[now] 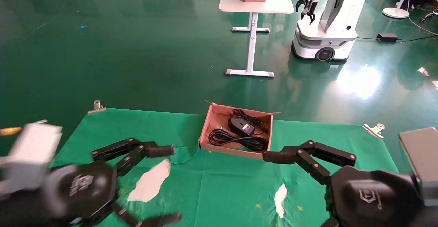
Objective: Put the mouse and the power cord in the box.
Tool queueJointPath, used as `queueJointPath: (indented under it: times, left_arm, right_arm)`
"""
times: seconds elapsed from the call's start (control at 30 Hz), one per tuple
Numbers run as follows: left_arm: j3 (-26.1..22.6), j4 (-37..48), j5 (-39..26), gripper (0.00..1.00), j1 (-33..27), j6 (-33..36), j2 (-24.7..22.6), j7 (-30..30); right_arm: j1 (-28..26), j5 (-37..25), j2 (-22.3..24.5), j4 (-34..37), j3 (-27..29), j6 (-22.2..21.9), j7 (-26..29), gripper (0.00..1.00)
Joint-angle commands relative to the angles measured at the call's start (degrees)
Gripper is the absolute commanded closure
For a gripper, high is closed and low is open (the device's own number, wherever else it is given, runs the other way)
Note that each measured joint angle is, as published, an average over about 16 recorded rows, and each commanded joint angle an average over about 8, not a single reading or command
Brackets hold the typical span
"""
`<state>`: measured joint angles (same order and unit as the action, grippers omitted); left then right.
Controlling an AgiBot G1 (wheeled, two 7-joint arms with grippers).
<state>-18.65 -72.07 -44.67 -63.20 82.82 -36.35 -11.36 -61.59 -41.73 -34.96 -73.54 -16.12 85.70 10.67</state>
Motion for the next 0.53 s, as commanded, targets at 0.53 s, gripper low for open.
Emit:
queueJointPath:
  times: [0.53]
  left_arm:
    - [3.9,-2.2,4.1,0.00,2.5,4.1,1.9,0.8]
  right_arm:
    - [0.0,0.1,0.0,0.0,0.0,0.0,0.0,0.00]
